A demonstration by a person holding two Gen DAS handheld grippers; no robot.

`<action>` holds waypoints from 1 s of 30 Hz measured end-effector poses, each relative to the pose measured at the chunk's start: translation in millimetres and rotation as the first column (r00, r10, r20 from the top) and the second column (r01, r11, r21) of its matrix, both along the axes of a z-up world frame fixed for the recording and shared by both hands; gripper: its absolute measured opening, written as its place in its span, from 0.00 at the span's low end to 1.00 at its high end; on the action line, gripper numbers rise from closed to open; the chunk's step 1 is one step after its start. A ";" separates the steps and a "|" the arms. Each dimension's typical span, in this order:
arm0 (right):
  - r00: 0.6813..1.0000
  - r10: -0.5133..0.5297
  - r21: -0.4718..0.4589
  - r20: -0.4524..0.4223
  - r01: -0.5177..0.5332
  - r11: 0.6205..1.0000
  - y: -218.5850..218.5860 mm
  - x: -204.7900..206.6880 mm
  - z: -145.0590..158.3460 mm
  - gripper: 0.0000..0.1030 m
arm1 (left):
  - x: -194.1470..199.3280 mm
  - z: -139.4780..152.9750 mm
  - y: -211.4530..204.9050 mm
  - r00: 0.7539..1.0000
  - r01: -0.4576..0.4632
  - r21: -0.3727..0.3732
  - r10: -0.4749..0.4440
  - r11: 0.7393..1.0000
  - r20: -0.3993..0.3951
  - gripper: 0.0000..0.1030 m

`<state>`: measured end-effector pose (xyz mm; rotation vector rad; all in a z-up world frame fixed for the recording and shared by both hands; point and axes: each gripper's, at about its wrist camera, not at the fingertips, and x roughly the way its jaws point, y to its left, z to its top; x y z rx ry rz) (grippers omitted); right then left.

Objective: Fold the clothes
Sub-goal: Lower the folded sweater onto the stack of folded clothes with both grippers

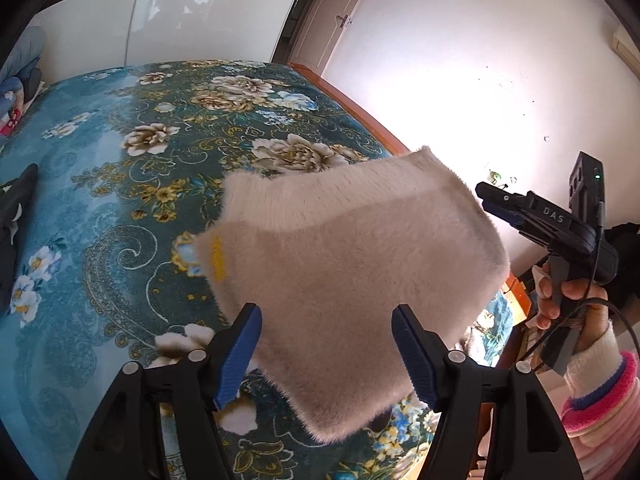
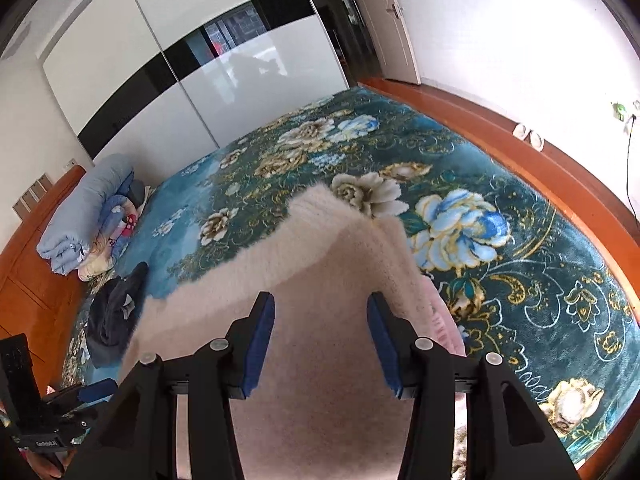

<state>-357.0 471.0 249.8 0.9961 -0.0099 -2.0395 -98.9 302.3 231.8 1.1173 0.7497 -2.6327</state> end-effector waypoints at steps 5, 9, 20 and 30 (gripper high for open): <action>0.994 0.083 -0.055 -0.071 -0.087 0.995 -8.6 63.0 22.8 0.54 | 26.2 -11.6 -7.2 0.999 -0.040 0.013 0.040 0.999 -0.015 0.73; 0.994 0.112 -0.107 -0.018 -0.113 0.988 -6.1 108.3 7.4 0.54 | 40.7 -26.4 -8.9 0.998 -0.066 0.032 0.066 0.997 -0.010 0.74; 0.993 0.104 0.011 0.059 -0.105 0.994 -4.6 181.5 -57.1 0.54 | 72.1 -55.6 -4.8 0.992 -0.119 0.050 0.122 0.992 -0.041 0.83; 0.990 0.094 0.117 0.104 -0.106 0.987 -30.8 195.4 -89.8 0.62 | 81.0 -86.7 8.0 0.993 -0.116 -0.028 0.117 0.993 0.034 0.99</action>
